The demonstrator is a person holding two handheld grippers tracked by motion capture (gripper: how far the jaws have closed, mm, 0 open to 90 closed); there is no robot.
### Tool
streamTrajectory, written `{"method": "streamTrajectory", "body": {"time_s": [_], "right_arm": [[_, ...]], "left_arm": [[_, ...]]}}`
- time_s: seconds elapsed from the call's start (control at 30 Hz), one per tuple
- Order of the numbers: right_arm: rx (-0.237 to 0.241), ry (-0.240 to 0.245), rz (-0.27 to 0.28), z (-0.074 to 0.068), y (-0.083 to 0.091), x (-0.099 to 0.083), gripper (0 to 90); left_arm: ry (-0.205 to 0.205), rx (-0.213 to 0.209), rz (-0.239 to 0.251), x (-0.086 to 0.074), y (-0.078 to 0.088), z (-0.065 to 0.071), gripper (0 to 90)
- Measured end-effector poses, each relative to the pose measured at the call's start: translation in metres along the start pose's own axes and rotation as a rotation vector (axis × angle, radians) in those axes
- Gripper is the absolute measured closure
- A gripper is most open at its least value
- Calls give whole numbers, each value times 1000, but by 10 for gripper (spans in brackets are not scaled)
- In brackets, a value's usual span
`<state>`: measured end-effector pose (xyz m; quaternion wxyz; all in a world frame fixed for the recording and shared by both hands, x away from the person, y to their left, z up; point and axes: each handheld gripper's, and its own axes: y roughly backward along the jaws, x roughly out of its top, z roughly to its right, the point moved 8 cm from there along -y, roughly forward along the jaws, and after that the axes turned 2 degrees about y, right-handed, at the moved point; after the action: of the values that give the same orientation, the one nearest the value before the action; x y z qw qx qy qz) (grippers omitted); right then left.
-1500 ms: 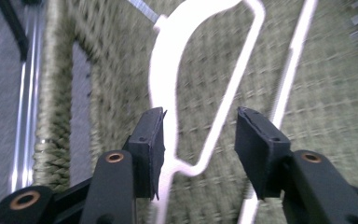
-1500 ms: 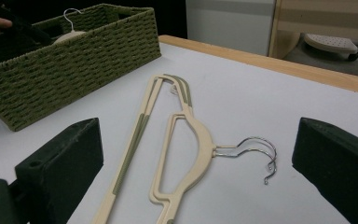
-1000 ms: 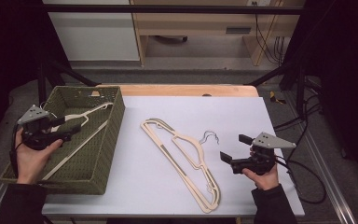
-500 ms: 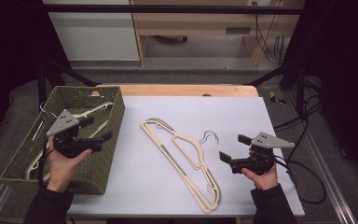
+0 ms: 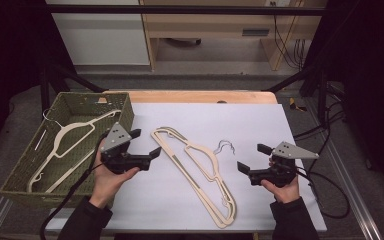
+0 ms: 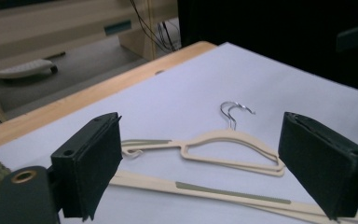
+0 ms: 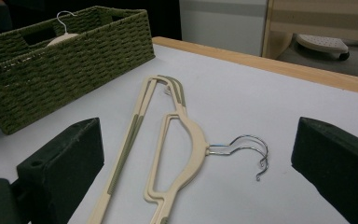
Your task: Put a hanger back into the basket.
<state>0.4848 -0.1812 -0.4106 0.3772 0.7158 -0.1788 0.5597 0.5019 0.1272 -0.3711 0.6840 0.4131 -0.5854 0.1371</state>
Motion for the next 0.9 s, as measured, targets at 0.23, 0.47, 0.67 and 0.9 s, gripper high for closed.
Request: {"method": "streamTrajectory", "body": {"time_s": [0.23, 0.47, 0.67, 0.9], "right_arm": [[2, -6, 15, 1, 3, 1, 25], [-1, -8, 17, 3, 4, 1, 25], [-3, -4, 28, 4, 6, 2, 18], [-13, 0, 22, 4, 4, 1, 13]], "left_arm": [[-18, -39, -22, 1, -40, 29, 130], [5, -51, -54, 1, -76, 36, 131], [31, -82, -80, -8, -110, 37, 111], [69, -108, -100, -16, -137, 38, 108]]}}
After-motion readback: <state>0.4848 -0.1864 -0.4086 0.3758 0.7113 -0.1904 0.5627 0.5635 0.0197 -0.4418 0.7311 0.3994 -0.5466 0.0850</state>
